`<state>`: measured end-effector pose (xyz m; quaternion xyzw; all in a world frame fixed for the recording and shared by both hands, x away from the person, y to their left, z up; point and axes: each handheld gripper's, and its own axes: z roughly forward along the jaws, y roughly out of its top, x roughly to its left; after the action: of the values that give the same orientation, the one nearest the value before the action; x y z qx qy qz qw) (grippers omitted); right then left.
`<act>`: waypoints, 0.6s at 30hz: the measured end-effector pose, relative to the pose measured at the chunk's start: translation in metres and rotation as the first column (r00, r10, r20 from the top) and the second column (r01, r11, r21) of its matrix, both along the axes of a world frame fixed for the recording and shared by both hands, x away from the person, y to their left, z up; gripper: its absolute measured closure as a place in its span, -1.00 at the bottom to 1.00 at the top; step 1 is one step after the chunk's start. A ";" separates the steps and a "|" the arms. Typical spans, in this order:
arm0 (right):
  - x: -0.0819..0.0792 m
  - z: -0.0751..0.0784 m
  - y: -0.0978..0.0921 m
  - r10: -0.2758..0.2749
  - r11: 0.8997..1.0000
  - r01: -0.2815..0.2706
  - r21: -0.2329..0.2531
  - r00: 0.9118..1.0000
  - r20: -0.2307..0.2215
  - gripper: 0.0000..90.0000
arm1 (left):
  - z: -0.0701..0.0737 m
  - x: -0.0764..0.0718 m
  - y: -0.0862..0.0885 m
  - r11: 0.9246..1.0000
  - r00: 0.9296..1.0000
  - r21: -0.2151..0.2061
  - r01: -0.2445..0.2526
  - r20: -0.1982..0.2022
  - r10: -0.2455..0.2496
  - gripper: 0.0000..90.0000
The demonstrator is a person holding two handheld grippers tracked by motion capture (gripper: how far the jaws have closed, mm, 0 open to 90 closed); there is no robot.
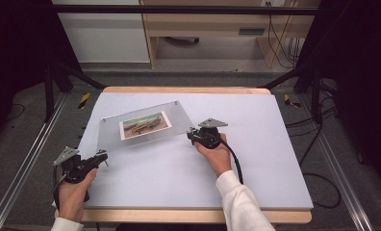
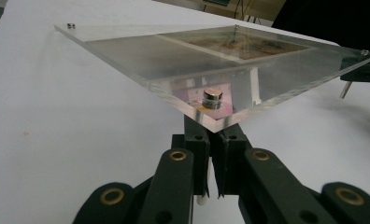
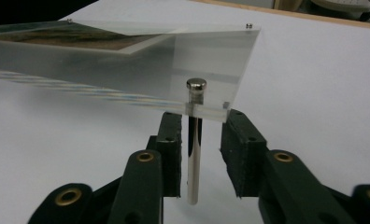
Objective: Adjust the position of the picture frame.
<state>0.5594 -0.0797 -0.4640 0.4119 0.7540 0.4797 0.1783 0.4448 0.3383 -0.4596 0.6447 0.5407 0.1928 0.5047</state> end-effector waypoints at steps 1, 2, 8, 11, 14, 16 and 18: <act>0.002 0.001 0.002 -0.002 1.000 0.001 0.014 1.000 0.011 0.64 | 0.000 0.000 0.000 1.000 1.000 0.002 0.000 -0.002 0.000 0.87; 0.002 0.001 0.002 -0.002 1.000 0.001 0.014 1.000 0.011 0.64 | 0.000 0.000 0.000 1.000 1.000 0.002 0.000 -0.002 0.000 0.87; 0.004 0.006 0.006 0.002 1.000 -0.003 0.026 0.999 0.045 0.89 | 0.001 0.000 0.000 1.000 1.000 0.001 -0.002 0.011 0.002 0.87; 0.004 0.007 0.005 0.006 1.000 -0.007 0.028 0.999 0.038 0.89 | 0.001 0.000 -0.002 1.000 1.000 0.025 -0.007 0.020 0.006 0.86; 0.004 0.007 0.005 0.007 1.000 -0.007 0.027 0.999 0.031 0.89 | 0.000 0.001 -0.003 0.999 1.000 0.035 -0.010 0.021 0.010 0.77; 0.005 0.007 0.005 0.008 1.000 -0.009 0.029 1.000 0.027 0.89 | -0.001 0.002 -0.003 0.999 1.000 0.042 -0.009 0.023 0.008 0.75; 0.005 0.007 0.005 0.010 1.000 -0.010 0.030 1.000 0.024 0.89 | -0.001 0.004 -0.004 0.999 1.000 0.048 -0.011 0.028 0.010 0.75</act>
<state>0.5642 -0.0749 -0.4571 0.4049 0.7467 0.4966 0.1787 0.4490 0.3339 -0.4609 0.6510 0.5324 0.2171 0.4956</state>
